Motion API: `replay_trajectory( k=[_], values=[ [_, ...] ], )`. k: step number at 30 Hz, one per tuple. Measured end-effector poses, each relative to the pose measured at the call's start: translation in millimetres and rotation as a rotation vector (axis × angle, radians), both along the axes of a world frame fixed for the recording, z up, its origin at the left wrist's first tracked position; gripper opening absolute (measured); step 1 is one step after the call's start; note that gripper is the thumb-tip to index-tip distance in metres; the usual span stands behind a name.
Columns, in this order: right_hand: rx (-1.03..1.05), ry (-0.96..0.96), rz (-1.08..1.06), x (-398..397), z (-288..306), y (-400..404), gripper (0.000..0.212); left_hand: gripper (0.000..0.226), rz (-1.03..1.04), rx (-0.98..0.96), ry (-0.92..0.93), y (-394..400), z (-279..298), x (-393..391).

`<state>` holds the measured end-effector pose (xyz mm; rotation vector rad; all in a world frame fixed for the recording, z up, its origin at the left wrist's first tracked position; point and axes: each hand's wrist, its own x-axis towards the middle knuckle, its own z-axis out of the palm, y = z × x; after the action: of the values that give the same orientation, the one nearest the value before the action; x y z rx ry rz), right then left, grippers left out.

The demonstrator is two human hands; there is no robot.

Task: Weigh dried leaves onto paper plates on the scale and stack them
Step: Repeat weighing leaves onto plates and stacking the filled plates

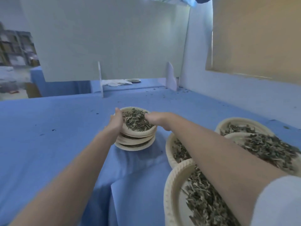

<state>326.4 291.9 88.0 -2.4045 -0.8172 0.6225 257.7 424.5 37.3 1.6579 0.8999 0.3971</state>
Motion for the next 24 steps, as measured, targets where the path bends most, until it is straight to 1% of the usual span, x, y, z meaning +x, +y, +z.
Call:
replay_trajectory(
  k=[3,6,9,11,12,14,16,18,19,20,22,23,24],
  values=[
    [-0.035,-0.019,0.004,7.9,-6.5,2.2,0.046,0.064,-0.012,0.032,0.042,6.9,-13.9,4.6],
    [-0.113,-0.044,0.009,7.9,-10.9,4.7,0.047,0.062,-0.009,0.055,0.096,13.5,-20.6,6.0],
    [-0.192,-0.035,0.033,5.0,-7.7,3.7,0.048,0.06,0.011,0.04,0.095,11.6,-14.3,4.3],
    [-0.182,-0.035,0.04,0.5,-2.2,1.6,0.05,0.057,0.043,0.032,0.084,7.7,-2.7,2.7],
    [-0.166,-0.044,0.039,-3.5,2.8,0.5,0.049,0.055,0.05,0.079,0.094,4.6,4.6,0.1],
    [-0.117,-0.092,0.022,-11.1,15.7,-4.2,0.047,0.05,0.065,0.259,0.127,-7.8,20.6,-4.6],
    [-0.062,-0.131,0.019,-18.3,30.6,-9.5,0.047,0.05,0.084,0.422,0.073,-23.4,37.8,-9.6],
    [-0.018,-0.162,0.018,-32.4,42.6,-21.4,0.046,0.051,0.029,0.469,0.007,-48.3,52.2,-16.9],
    [0.0,-0.157,0.017,-38.8,46.5,-28.8,0.047,0.05,-0.029,0.46,-0.037,-64.1,59.1,-20.1],
    [0.012,-0.154,0.012,-44.2,49.0,-37.4,0.048,0.05,-0.105,0.41,-0.093,-83.0,65.3,-22.8],
    [0.036,-0.175,-0.015,-51.7,50.4,-55.4,0.049,0.05,-0.249,0.256,-0.196,-123.8,79.6,-32.6],
    [0.031,-0.181,-0.034,-56.3,52.2,-69.0,0.049,0.05,-0.298,0.201,-0.217,-144.2,87.5,-38.7],
    [0.03,-0.198,-0.054,-59.2,55.1,-86.4,0.048,0.05,-0.344,0.185,-0.222,-164.1,94.0,-43.5]
  ],
)
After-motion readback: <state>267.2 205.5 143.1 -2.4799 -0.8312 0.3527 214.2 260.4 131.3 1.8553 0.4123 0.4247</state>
